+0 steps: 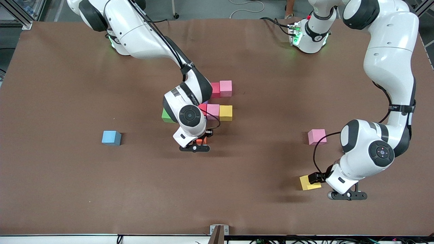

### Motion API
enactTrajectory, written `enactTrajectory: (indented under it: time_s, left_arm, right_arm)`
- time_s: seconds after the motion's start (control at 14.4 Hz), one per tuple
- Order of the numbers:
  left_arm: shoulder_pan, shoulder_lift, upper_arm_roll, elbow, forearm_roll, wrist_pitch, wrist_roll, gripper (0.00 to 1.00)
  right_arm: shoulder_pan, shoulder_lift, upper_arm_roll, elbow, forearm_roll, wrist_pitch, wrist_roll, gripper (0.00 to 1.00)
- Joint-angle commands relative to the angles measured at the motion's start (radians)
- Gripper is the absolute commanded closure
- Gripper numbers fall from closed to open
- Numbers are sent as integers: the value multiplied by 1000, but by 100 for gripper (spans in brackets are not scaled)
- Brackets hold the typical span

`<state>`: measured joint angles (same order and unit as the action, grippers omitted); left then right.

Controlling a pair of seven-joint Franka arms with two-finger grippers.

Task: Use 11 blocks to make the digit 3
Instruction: 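Grasp the second yellow cube with the left gripper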

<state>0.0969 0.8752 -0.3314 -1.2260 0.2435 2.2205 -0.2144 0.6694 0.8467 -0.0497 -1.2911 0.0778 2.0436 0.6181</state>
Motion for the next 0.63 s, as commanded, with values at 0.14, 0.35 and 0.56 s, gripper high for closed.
enactTrajectory:
  time_s: [0.14,0.35,0.56]
  left_arm:
    - [-14,48,19,33,3,22,23,0]
    - [-16,67,22,33,5,54,20,0]
    - [-25,76,20,33,3,79,6,0]
  right_arm:
    - [10,5,-9,15,-13,-14,22,100]
    - [10,3,-10,15,-15,-42,22,100]
    - [15,3,-9,15,-13,-46,22,100]
